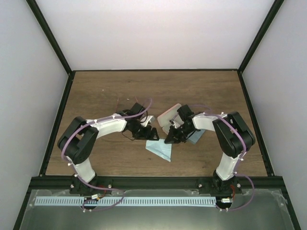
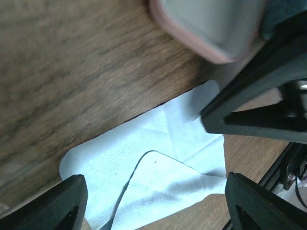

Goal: Organize the sunglasses
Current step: Adjust the glasses cleaning cloth at the center of the board.

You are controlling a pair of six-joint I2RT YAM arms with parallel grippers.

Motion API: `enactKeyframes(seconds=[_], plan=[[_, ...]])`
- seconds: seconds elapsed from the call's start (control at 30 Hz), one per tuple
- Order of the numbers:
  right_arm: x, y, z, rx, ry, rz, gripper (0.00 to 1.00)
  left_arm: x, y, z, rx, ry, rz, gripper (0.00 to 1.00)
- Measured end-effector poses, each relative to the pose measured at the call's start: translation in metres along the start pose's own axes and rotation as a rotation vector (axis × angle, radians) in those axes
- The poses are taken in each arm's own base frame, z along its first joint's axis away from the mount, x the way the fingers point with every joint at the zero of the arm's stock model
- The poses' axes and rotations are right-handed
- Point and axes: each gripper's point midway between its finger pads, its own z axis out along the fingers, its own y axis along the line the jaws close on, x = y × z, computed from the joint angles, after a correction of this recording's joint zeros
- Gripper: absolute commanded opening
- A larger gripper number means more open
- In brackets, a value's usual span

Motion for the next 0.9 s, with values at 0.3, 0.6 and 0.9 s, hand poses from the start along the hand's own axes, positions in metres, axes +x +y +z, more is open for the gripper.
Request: enactKeyframes(seconds=[0.3, 0.6, 0.9], plan=[[0.005, -0.009, 0.007, -0.002, 0.026, 0.021, 0.01, -0.024, -0.022, -0.037, -0.053, -0.166, 0.199, 0.53], [0.006, -0.008, 0.009, -0.015, 0.033, 0.004, 0.01, -0.011, -0.026, -0.001, -0.160, -0.117, 0.498, 0.43], [0.006, -0.008, 0.010, -0.021, 0.039, 0.003, 0.01, -0.005, -0.017, 0.005, -0.176, -0.092, 0.543, 0.46]])
